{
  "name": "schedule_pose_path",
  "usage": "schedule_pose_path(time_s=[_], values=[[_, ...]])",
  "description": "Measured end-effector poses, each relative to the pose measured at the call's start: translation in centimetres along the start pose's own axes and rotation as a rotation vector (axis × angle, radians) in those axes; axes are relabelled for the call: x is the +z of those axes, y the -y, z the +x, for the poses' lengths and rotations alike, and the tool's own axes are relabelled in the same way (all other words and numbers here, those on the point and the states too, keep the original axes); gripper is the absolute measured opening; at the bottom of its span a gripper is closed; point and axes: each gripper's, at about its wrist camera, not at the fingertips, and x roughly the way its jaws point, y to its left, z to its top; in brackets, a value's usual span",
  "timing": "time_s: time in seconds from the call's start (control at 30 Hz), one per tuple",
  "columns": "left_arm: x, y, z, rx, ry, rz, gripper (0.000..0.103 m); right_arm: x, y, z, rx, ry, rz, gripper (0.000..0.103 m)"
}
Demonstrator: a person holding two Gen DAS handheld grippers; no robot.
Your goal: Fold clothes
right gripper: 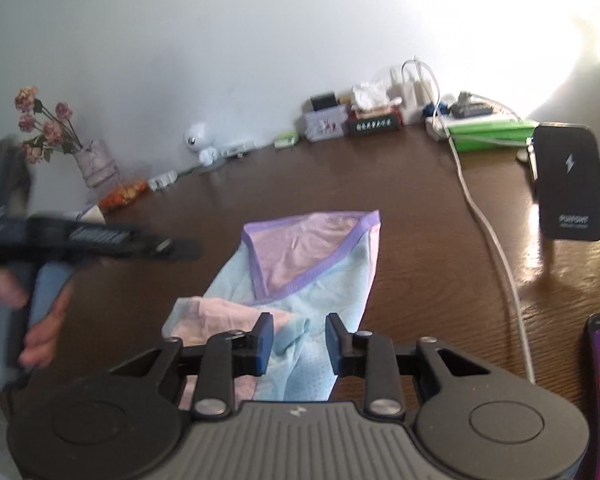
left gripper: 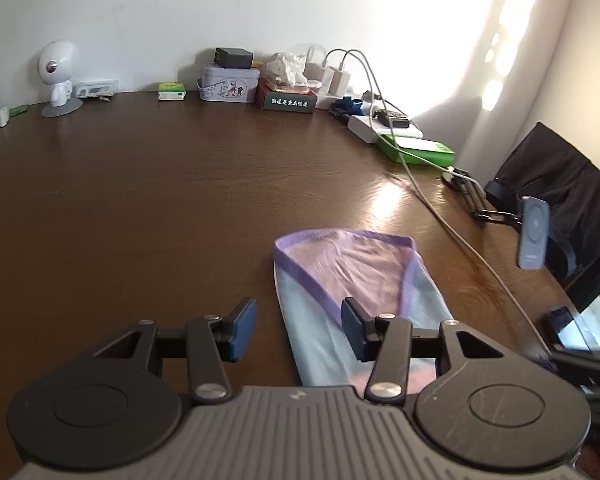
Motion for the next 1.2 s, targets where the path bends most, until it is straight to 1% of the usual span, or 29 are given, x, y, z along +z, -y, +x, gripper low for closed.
schedule_pose_path(time_s=[0.1, 0.2, 0.27, 0.3, 0.33, 0.43, 0.6, 0.73, 0.8, 0.83, 0.87, 0.9, 0.93, 0.97, 1.0, 1.07, 1.2], values=[[1.2, -0.1, 2.8, 0.011, -0.015, 0.002, 0.048, -0.3, -0.9, 0.1, 0.030, -0.007, -0.036, 0.028], [1.7, 0.0, 4.6, 0.007, -0.031, 0.007, 0.048, -0.5, -1.7, 0.6, 0.046, -0.023, -0.075, 0.027], [1.6, 0.1, 5.4, -0.003, -0.046, 0.020, 0.033, -0.6, -2.0, 1.0, 0.046, -0.040, -0.094, 0.027], [1.4, 0.2, 5.6, -0.003, -0.045, 0.031, 0.013, -0.7, -2.1, 1.2, 0.047, -0.048, -0.103, 0.027], [1.3, 0.3, 5.7, 0.002, -0.039, 0.043, 0.005, -0.8, -2.2, 1.4, 0.048, -0.051, -0.107, 0.027], [0.9, 0.0, 5.4, 0.011, -0.030, 0.033, 0.004, -0.9, -2.1, 1.6, 0.053, -0.060, -0.105, 0.027], [0.1, -1.5, 3.9, 0.070, -0.020, -0.010, 0.003, -1.1, -2.2, 1.9, 0.061, -0.064, -0.118, 0.028], [0.0, -2.4, 2.8, 0.078, -0.015, -0.041, 0.004, -1.1, -2.3, 2.1, 0.071, -0.067, -0.129, 0.029], [0.2, -2.6, 2.2, 0.064, -0.002, -0.047, 0.007, -0.7, -2.3, 1.8, 0.075, -0.067, -0.129, 0.029], [0.3, -2.7, 1.9, 0.055, 0.005, -0.049, 0.009, -0.3, -2.1, 1.4, 0.082, -0.054, -0.120, 0.029], [0.4, -2.9, 1.9, 0.050, 0.007, -0.051, 0.010, 0.5, -1.7, 1.2, 0.073, -0.039, -0.110, 0.032], [0.5, -3.0, 2.1, 0.048, 0.005, -0.053, 0.014, 1.3, -1.3, 1.0, 0.063, -0.023, -0.099, 0.036], [0.6, -3.2, 2.2, 0.045, 0.004, -0.055, 0.018, 2.0, -0.9, 0.7, 0.053, -0.007, -0.089, 0.042], [0.7, -3.3, 2.3, 0.043, 0.003, -0.058, 0.018, 3.0, -0.3, 1.1, 0.029, -0.007, -0.078, 0.046], [0.8, -3.5, 2.4, 0.040, 0.001, -0.060, 0.018, 3.9, 0.2, 1.5, 0.004, -0.007, -0.067, 0.046], [0.9, -3.8, 2.7, 0.035, -0.001, -0.065, 0.018, 5.6, 1.2, 3.0, 0.004, -0.043, -0.045, 0.046], [1.0, -4.3, 2.9, 0.032, -0.001, -0.082, 0.018, 8.4, 2.5, 7.5, -0.036, -0.090, 0.012, 0.046]])
